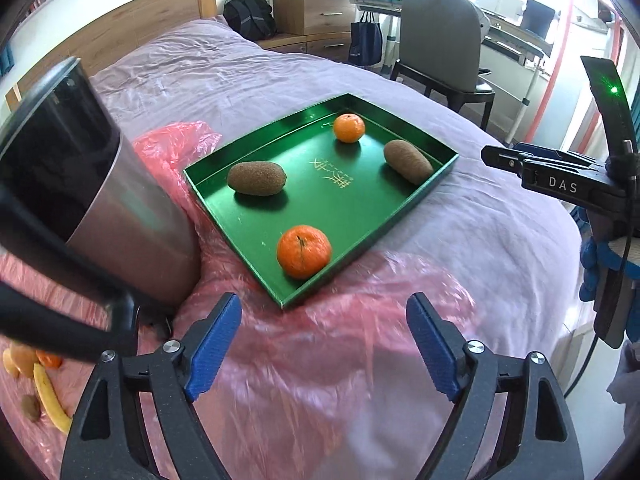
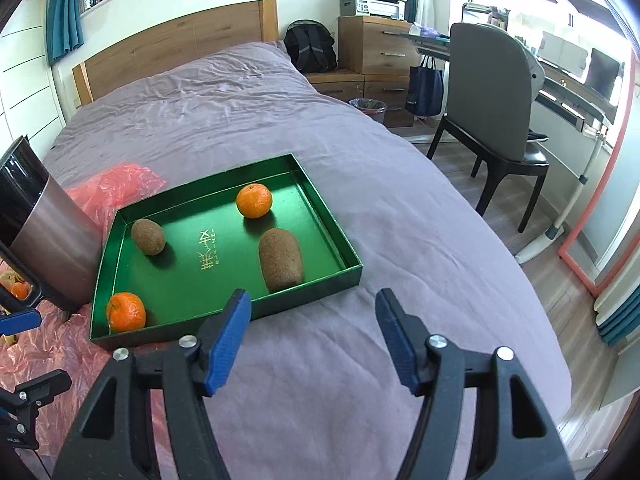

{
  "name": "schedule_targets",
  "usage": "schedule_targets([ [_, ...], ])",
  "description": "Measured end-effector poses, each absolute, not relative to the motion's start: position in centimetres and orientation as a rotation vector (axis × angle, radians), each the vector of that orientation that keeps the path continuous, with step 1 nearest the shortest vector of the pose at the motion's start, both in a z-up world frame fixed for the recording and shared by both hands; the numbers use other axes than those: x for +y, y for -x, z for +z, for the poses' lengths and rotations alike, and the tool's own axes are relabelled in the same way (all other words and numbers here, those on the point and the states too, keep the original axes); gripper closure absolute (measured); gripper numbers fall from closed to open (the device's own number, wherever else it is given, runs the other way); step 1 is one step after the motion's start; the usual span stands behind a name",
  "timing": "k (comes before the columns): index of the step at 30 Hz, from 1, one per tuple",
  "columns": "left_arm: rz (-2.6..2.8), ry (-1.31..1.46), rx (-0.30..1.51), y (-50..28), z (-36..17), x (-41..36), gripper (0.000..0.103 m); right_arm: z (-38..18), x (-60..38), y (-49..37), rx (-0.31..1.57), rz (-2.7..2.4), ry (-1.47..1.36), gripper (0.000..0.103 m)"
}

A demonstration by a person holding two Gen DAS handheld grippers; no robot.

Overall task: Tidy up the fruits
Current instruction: 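Withdraw both open grippers from the tray back toward the remaining fruits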

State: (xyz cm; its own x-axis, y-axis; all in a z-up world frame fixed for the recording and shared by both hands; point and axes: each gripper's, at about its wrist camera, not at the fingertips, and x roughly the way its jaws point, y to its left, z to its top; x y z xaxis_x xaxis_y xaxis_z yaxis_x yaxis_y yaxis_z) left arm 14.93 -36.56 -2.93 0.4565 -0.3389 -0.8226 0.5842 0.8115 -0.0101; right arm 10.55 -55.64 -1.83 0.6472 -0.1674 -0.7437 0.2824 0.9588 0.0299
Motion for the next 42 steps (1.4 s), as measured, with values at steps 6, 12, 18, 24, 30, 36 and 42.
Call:
schedule_targets([
  [6,-0.569,-0.288,0.924,-11.9,-1.4,-34.0,0.022,0.0,-54.2,-6.9,0.789,-0.252,-0.165,0.013],
  [12,-0.545,-0.289,0.889,-9.0,0.1,-31.0,0.022,2.1,-52.1,-3.5,0.744,-0.242,-0.165,0.013],
  [18,-0.516,-0.28,0.852,-6.7,1.6,-27.9,0.022,4.0,-48.8,-1.0,0.708,-0.2,-0.142,0.012],
  [24,-0.475,-0.256,0.83,-5.0,2.7,-24.3,0.022,5.2,-44.2,0.7,0.691,-0.124,-0.103,0.012],
  [30,-0.459,-0.253,0.8,-3.2,3.6,-20.5,0.022,6.1,-39.2,2.0,0.686,-0.045,-0.061,0.012],
  [36,-0.435,-0.225,0.78,-1.7,3.7,-16.9,0.022,7.2,-34.1,2.2,0.685,0.031,-0.012,0.012],
  [42,-0.402,-0.188,0.775,-0.9,2.9,-12.6,0.022,7.4,-28.7,1.9,0.701,0.105,0.05,0.012],
])
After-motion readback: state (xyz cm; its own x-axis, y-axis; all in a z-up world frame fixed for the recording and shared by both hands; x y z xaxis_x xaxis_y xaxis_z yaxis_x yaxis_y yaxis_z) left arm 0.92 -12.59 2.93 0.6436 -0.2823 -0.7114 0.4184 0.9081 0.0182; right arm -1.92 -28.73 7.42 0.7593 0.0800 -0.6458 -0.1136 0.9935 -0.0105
